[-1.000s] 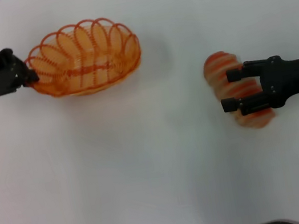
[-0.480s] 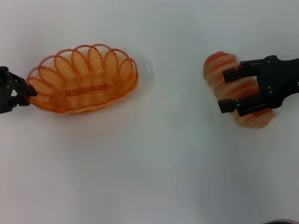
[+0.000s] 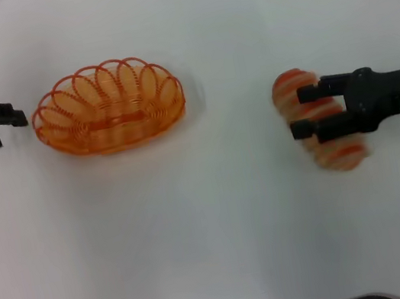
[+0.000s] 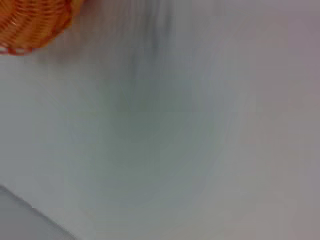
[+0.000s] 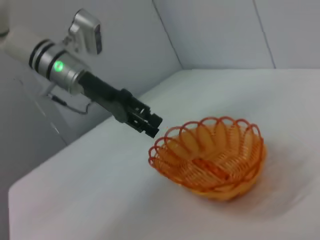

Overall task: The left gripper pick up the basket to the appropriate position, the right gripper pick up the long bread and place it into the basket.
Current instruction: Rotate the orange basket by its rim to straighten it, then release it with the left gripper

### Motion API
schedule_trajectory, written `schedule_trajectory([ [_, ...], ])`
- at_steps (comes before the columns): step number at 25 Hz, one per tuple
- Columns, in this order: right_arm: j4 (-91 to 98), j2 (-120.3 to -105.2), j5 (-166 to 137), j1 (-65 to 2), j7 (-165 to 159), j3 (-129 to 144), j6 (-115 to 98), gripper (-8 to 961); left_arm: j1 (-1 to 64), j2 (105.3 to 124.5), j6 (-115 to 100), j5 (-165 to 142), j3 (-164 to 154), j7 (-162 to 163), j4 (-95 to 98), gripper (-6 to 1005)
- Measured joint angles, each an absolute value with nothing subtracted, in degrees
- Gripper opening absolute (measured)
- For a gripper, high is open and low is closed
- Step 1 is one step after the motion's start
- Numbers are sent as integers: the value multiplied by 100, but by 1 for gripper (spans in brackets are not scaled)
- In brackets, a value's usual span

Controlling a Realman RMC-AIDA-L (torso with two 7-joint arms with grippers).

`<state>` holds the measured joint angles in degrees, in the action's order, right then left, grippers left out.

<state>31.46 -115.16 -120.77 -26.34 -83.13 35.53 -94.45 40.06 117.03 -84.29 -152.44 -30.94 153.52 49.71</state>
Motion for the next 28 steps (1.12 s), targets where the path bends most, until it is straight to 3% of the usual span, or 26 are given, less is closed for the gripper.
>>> schedule_trajectory([
  [5,3146,-11443,-12073,-2764,-8724,3369,-9456,915,3809,11750,-8797,-14737,-3099,13001,5078,576],
  [10,3113,-11421,-12070,-2852,-9007,3105,-9315,915,3606,11818,-9083,-14386,-3097,11363,5131,645],
  [28,3112,-11495,-12068,-2949,-9308,2983,-9143,911,2763,11953,-10096,-12847,-2707,8388,4229,697],
])
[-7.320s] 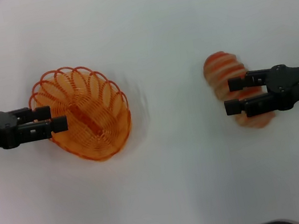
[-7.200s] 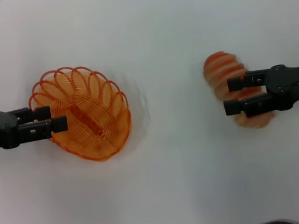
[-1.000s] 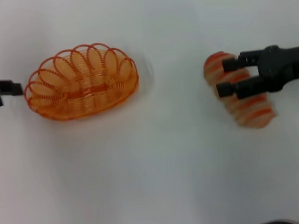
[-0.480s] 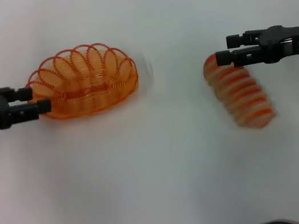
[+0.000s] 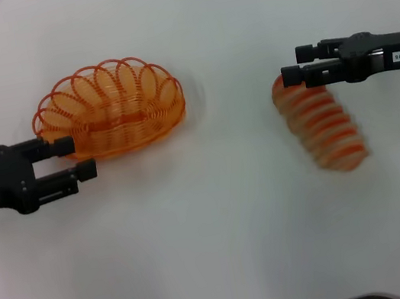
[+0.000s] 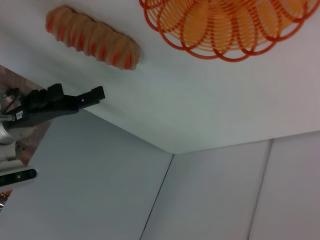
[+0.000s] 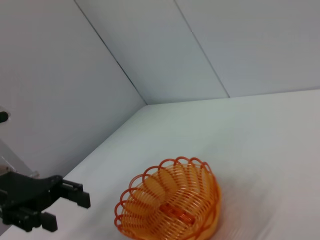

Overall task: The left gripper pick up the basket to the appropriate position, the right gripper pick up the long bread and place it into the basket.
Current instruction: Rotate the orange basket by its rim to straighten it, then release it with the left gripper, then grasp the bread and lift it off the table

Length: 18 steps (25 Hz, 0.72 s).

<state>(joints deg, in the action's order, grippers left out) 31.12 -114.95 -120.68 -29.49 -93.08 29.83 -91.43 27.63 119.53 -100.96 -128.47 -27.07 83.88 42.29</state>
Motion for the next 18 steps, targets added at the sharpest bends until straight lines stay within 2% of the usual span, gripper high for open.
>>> schedule_trajectory([
  [13,3112,-11470,-12097,-3185,-9447,3034,-9021,909,2710,11966,-10064,-12932,-2683,8531,4201,735],
  [15,3125,-11472,-12094,-3245,-9607,3033,-8977,908,2711,11963,-10050,-12962,-2680,8556,4201,909],
  [18,3163,-11476,-12117,-3417,-10001,3073,-8922,908,2752,11958,-9946,-13091,-2693,8649,4178,907],
])
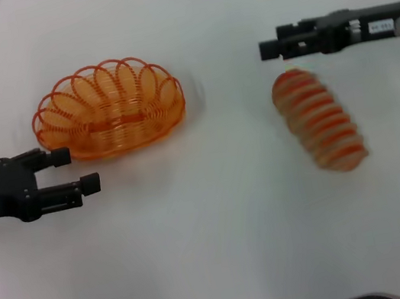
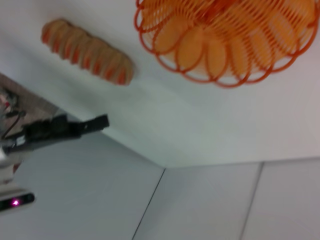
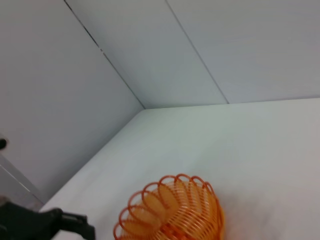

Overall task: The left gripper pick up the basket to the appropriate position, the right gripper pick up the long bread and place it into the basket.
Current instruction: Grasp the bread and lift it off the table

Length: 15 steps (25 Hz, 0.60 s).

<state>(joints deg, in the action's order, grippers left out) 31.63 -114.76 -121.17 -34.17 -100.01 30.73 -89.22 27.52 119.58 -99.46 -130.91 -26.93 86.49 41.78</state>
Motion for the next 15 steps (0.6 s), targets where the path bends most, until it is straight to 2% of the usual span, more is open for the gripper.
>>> schedule_trajectory([
  [15,4615,-11307,-13056,-4257,-13965,3981,-9496,905,2828,11907,-9774,-13297,-2663,8809,3983,904],
])
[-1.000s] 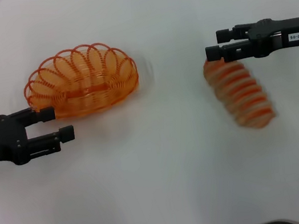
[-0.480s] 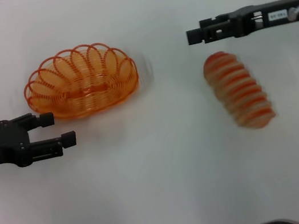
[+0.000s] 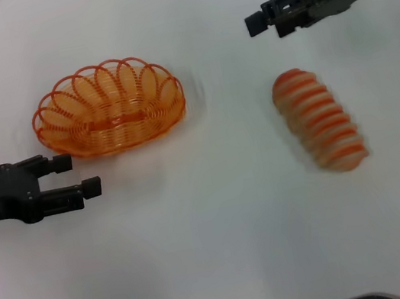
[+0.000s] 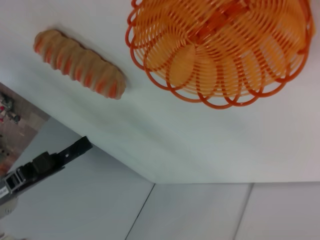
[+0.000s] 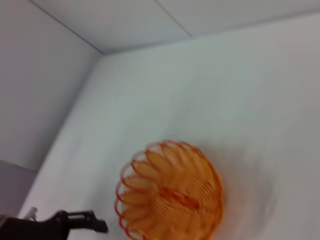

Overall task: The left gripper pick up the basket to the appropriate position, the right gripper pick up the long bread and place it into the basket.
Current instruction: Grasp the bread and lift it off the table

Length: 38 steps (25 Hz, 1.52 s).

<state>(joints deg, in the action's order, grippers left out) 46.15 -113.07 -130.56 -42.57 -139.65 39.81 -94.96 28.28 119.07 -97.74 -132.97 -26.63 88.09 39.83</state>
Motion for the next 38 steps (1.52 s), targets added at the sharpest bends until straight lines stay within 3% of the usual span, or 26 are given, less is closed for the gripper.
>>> schedule_trajectory([
  [4,4743,-11338,-14003,-4620,-14828,3971,-9756,904,2811,11901,-9764,-13330,-2661,8809,4006,904],
  [11,4738,-11528,-15679,-5163,-15252,4145,-9801,903,2834,11869,-9800,-13456,-2631,8812,4028,904],
  [38,3967,-11795,-16273,-5490,-15644,5573,-8907,898,2801,11897,-9742,-13437,-2585,8807,4005,905],
])
